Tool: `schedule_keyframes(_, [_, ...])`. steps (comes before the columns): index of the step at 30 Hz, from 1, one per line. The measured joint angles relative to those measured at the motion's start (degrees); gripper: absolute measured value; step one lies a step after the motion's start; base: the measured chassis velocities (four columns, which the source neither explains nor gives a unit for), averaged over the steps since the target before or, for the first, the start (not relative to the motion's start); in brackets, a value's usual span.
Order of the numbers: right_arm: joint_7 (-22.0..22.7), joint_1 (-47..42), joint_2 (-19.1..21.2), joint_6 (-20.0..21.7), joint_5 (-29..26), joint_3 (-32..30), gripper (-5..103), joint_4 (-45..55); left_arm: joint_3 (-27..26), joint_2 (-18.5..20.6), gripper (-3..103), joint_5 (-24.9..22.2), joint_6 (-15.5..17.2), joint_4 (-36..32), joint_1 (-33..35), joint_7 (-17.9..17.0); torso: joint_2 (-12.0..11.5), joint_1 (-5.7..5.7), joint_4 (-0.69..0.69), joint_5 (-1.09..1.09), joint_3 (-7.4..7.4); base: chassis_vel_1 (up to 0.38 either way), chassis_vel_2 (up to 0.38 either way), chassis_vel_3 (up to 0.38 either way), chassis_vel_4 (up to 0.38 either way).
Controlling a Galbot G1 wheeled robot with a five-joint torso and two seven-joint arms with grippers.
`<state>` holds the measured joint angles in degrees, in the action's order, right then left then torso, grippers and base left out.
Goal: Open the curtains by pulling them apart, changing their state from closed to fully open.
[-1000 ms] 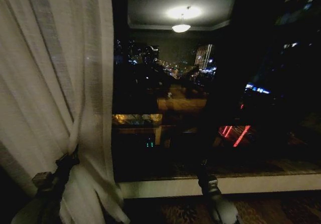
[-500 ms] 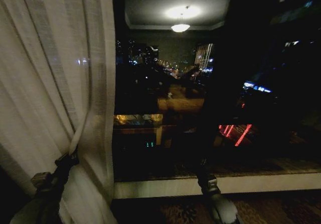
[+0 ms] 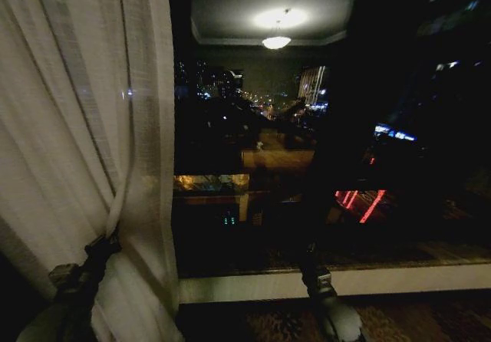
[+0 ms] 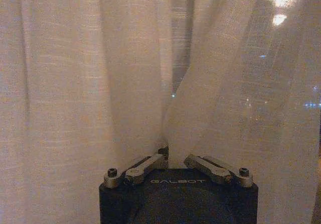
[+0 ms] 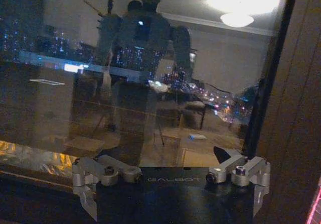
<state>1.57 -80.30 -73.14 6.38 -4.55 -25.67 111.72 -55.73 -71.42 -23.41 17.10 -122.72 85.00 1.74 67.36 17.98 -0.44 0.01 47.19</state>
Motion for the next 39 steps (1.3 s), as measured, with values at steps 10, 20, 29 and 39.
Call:
schedule_keyframes(10, [0.1,0.3,0.1,0.0,0.1,0.0,100,-0.3,0.0,-0.2,0,0.0,-0.3,0.4,-0.2,0.1,0.0,0.00,0.00,-0.01,0.00,0.130,0.124,-0.138,-0.125])
schedule_keyframes(20, [0.3,1.0,0.6,-1.2,-1.2,0.0,100,-1.4,0.3,-0.4,0,0.3,-0.3,0.3,-0.4,0.1,0.0,0.00,0.01,0.00,0.00,0.142,0.132,-0.129,-0.123])
schedule_keyframes(29, [0.3,1.3,0.8,-1.6,-1.7,0.4,100,-1.8,1.0,-0.4,0,0.3,-0.1,0.3,-0.3,0.3,0.0,0.00,0.00,0.02,0.00,0.011,0.006,-0.008,-0.011])
schedule_keyframes(39, [0.2,1.8,0.8,-1.6,-1.5,1.6,100,-1.9,1.7,1.8,0,0.2,1.2,5.7,-4.7,-5.2,0.0,0.00,0.00,-0.01,0.00,0.000,0.000,0.000,0.000])
